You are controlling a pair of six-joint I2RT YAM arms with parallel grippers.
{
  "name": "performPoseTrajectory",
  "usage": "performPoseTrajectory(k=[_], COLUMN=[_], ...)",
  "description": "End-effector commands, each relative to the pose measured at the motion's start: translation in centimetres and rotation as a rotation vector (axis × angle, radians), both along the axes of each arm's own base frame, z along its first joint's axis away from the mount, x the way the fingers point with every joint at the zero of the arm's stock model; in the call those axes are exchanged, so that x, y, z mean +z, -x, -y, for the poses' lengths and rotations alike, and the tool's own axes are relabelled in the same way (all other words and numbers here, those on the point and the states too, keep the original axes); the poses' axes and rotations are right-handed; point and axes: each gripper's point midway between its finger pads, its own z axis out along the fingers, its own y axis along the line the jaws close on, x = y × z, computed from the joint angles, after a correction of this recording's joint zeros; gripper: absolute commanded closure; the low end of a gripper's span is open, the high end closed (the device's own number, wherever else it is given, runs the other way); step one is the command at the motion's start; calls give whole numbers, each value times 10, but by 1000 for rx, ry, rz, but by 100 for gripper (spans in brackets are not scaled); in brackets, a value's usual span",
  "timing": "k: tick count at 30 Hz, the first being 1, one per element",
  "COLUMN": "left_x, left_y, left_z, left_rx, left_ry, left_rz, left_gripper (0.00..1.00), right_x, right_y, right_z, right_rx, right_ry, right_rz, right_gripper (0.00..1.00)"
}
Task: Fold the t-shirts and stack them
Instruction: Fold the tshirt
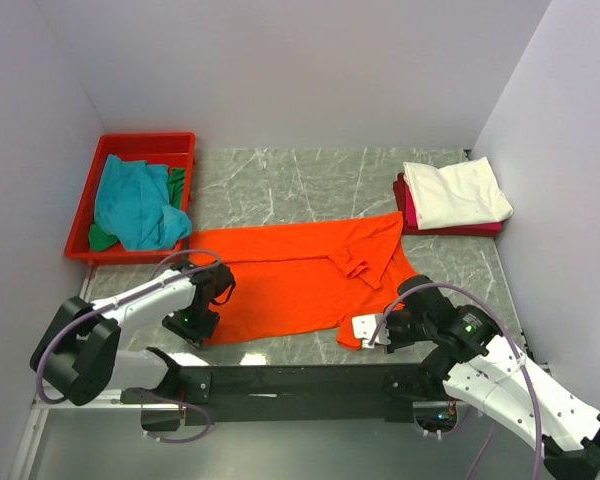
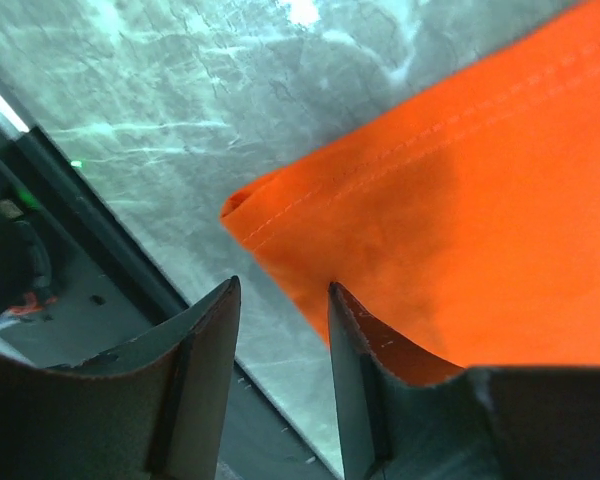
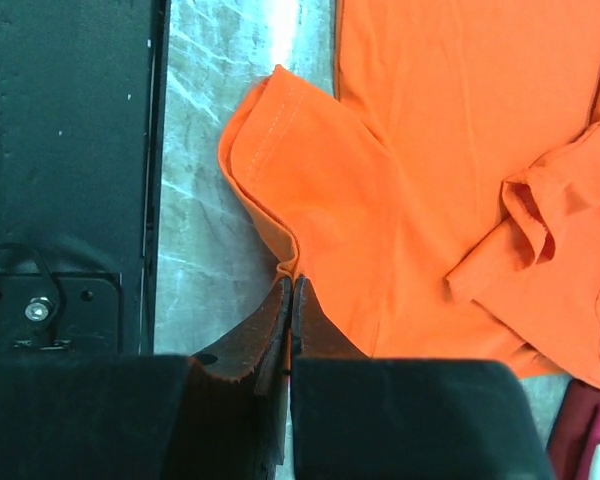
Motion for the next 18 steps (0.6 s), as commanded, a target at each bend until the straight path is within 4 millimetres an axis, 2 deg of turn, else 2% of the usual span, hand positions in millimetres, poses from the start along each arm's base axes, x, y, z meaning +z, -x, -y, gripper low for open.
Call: performPoseTrajectory(k=[1, 3, 4, 8, 18], left_x=[-8, -6, -13, -18, -20], left_y=[2, -2, 1, 1, -5], left_z=[3, 1, 1, -3, -8], left_rx=[116, 190, 215, 286, 304], left_ry=[30, 35, 50, 60, 20], left_rz=[48, 106, 120, 172, 191], left_gripper=[54, 55, 55, 55, 55], right_x=[18, 17, 18, 19, 19], right_y=[-2, -2, -2, -1, -2], right_z=[-6, -6, -6, -7, -7], right_rx=[28, 28, 26, 31, 23], right_ry=[-48, -48, -50, -50, -53], right_rz=[30, 28, 28, 24, 17], right_gripper=[100, 100, 100, 100, 100])
